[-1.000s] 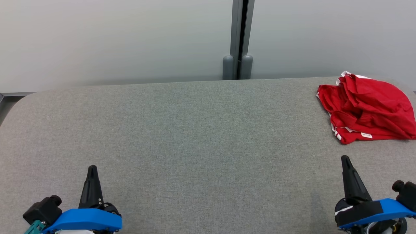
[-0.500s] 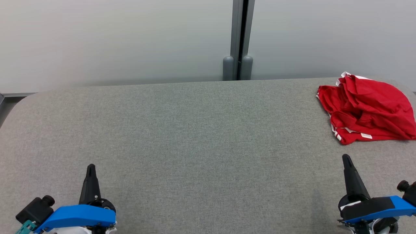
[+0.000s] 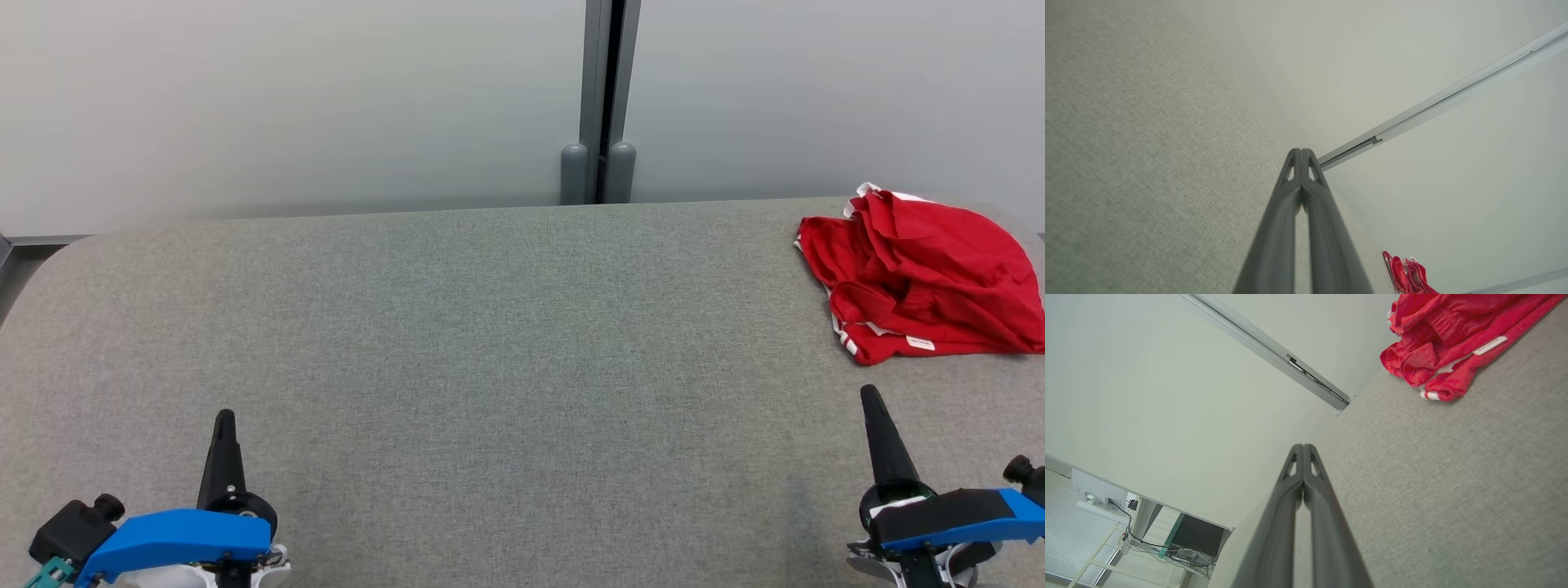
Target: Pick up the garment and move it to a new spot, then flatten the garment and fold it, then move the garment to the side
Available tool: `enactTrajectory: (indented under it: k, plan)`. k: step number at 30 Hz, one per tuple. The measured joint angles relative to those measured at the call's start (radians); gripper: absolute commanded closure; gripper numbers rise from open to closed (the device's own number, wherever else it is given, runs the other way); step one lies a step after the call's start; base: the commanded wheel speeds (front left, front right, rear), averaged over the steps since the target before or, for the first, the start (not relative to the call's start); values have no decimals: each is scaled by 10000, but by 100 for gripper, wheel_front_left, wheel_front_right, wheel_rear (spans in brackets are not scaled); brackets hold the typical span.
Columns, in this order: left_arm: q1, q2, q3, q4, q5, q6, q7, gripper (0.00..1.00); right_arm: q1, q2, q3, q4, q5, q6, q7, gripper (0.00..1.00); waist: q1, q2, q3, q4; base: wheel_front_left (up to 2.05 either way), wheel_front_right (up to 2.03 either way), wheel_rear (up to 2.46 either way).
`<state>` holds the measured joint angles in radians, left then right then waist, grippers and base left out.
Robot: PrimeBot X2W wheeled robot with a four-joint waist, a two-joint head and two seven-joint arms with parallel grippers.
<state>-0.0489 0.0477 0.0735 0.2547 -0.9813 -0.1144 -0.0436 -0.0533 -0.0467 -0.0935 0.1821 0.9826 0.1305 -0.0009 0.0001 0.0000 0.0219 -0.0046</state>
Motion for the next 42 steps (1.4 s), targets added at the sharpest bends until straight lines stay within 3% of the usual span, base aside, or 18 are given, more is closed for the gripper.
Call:
enactTrajectory:
  k: [42]
  plan:
    - [-361, 8, 238, -40, -4130, -88, 1037, 100, -279, -4, -123, 408, 4109, 0, 719, 100, -1, 0, -110, 27, 0, 0, 0]
